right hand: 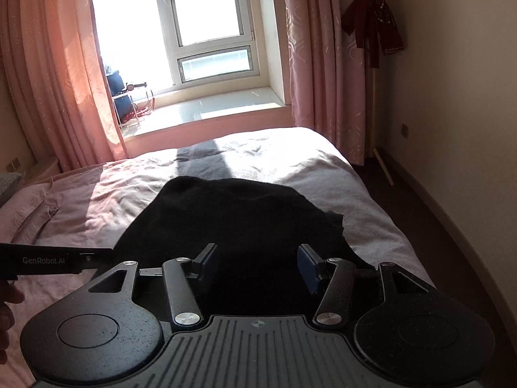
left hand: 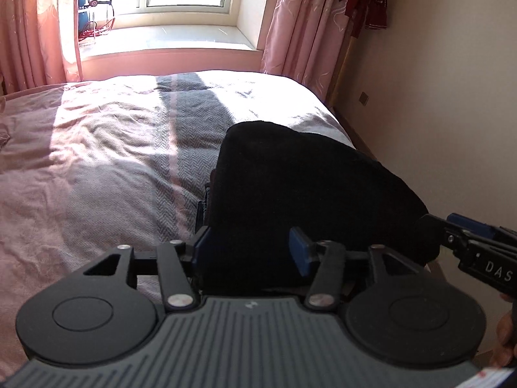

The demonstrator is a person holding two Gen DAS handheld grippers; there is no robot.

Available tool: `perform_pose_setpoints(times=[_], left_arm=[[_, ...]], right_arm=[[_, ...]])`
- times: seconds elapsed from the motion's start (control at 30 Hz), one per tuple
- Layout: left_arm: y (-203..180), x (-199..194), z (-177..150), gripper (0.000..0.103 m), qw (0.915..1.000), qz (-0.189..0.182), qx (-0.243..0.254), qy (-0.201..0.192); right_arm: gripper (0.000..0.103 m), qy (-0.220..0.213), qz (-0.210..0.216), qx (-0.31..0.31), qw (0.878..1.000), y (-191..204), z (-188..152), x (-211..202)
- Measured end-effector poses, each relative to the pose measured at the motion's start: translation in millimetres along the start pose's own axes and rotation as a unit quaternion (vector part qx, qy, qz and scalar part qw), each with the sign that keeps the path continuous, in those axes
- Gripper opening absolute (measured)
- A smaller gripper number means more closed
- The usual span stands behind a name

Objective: Fold clothes

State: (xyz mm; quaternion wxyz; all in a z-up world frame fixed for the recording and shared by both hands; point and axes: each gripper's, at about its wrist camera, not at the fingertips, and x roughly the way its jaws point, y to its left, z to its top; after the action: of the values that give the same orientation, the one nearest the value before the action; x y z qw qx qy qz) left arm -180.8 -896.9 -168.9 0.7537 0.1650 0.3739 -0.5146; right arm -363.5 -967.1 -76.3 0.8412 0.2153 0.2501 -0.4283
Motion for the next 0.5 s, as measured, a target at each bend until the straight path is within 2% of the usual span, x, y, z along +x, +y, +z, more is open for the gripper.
perform_pose_setpoints(times=[0.1,0.27,0.3,0.43,0.5], left_arm=[[-7.7,-31.9,-13.8,0.067,0.9997,0.012,0.022,0.008],[-13.1,-78.5,-45.7,0.068,0.9984,0.015,0.041,0.034],[-14.3,-89.7,-51.8,0.068,0.9982,0.015,0.047,0.033],[-15.1,-136.6,-69.6,0.088,0.9979,0.012,0.061,0.017],[-14.3,-160.6,-76.5,0.09,0.9979,0.01,0.064,0.009]], right_arm=[[0.054,0.028,0.0,0.004,1.0,10.4,-8.8,-28.5],[0.057,0.057,-0.008,0.017,0.998,27.7,-34.3,-79.4],[0.057,0.062,-0.009,0.019,0.998,30.9,-38.3,-88.5],[0.06,0.063,-0.023,0.013,0.998,46.3,-52.7,-129.4],[0.06,0.062,-0.026,0.012,0.998,53.9,-57.9,-148.3]])
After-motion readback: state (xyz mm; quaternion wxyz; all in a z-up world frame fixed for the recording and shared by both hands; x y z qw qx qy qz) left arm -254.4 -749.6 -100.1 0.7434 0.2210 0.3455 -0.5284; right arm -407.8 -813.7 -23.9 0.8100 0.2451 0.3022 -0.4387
